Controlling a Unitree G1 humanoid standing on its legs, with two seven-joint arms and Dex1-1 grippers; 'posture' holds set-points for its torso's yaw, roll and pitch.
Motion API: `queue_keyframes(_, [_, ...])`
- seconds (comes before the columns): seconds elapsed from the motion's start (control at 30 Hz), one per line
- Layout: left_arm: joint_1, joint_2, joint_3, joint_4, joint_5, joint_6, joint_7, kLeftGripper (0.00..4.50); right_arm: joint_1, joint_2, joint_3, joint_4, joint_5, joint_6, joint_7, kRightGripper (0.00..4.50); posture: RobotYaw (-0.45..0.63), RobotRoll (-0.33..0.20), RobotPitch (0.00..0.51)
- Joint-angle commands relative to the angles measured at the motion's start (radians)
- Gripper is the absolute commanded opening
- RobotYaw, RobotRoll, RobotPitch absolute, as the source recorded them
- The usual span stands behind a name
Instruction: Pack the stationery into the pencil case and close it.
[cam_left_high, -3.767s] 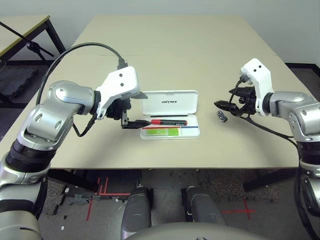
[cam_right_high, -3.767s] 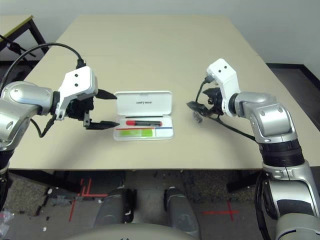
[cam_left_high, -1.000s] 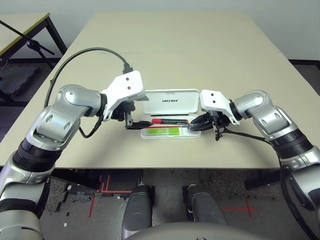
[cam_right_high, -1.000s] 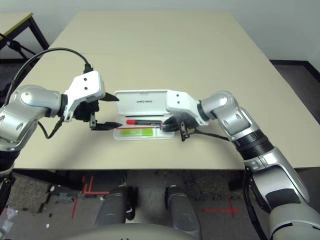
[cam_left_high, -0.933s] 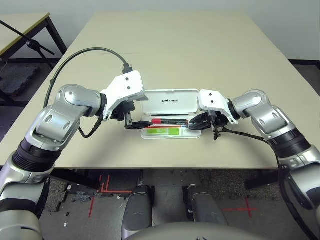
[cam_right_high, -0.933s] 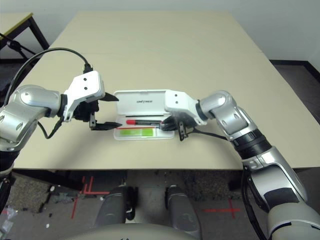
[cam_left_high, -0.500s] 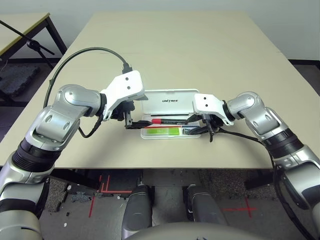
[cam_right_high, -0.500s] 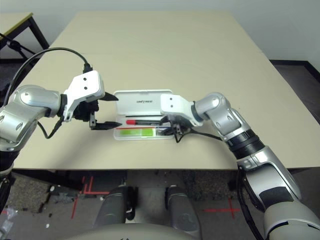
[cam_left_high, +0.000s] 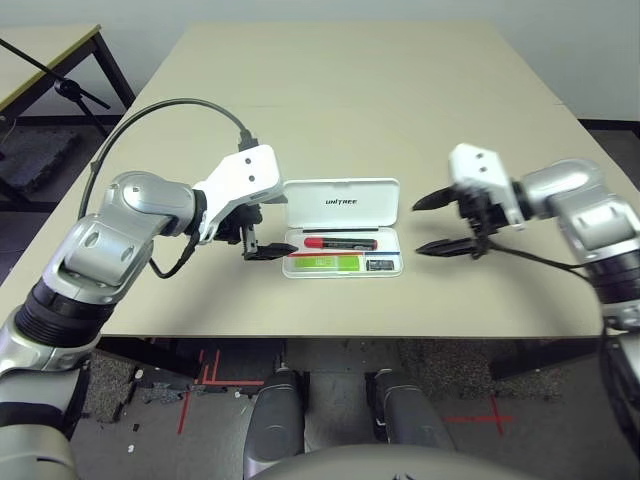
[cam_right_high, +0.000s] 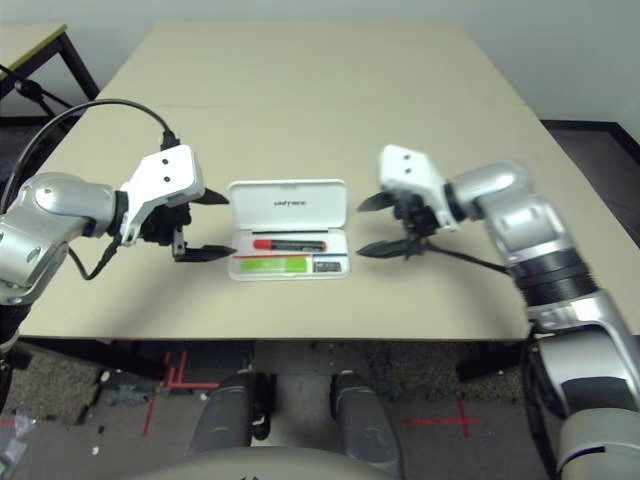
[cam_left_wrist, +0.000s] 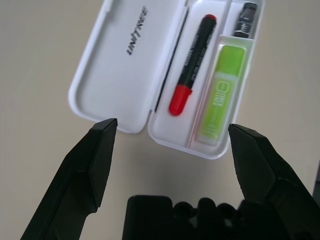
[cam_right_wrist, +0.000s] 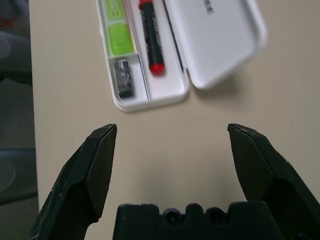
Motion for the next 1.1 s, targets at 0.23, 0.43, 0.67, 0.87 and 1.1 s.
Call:
queue_keyframes(0.23, [0.012, 0.02, 0.012, 0.11, 0.014, -0.055, -0.016, 4.32, 0.065, -0.057, -0.08, -0.058, 0.09, 0.057, 0.011, 4.47, -0.04, 0.0, 0.066])
queue_keyframes(0.43, [0.004, 0.019, -0.043, 0.262, 0.124, -0.141, 0.018, 2.47, 0.069, -0.042, -0.081, -0.076, 0.097, 0.072, -0.021, 4.5, -0.05, 0.0, 0.054])
queue_keyframes(0.67, [-0.06, -0.114, -0.025, 0.52, 0.24, -0.352, 0.18, 0.05, 0.067, -0.035, -0.077, -0.065, 0.093, 0.049, -0.041, 4.5, -0.05, 0.0, 0.054])
queue_keyframes(0.87, [-0.1, -0.241, 0.022, 0.626, 0.228, -0.416, 0.252, 0.05, 0.063, -0.024, -0.071, -0.072, 0.094, 0.049, -0.05, 4.5, -0.05, 0.0, 0.053])
queue_keyframes(1.1, [-0.132, -0.335, 0.042, 0.689, 0.21, -0.423, 0.248, 0.05, 0.055, -0.007, -0.057, -0.071, 0.089, 0.047, -0.053, 4.5, -0.05, 0.0, 0.048])
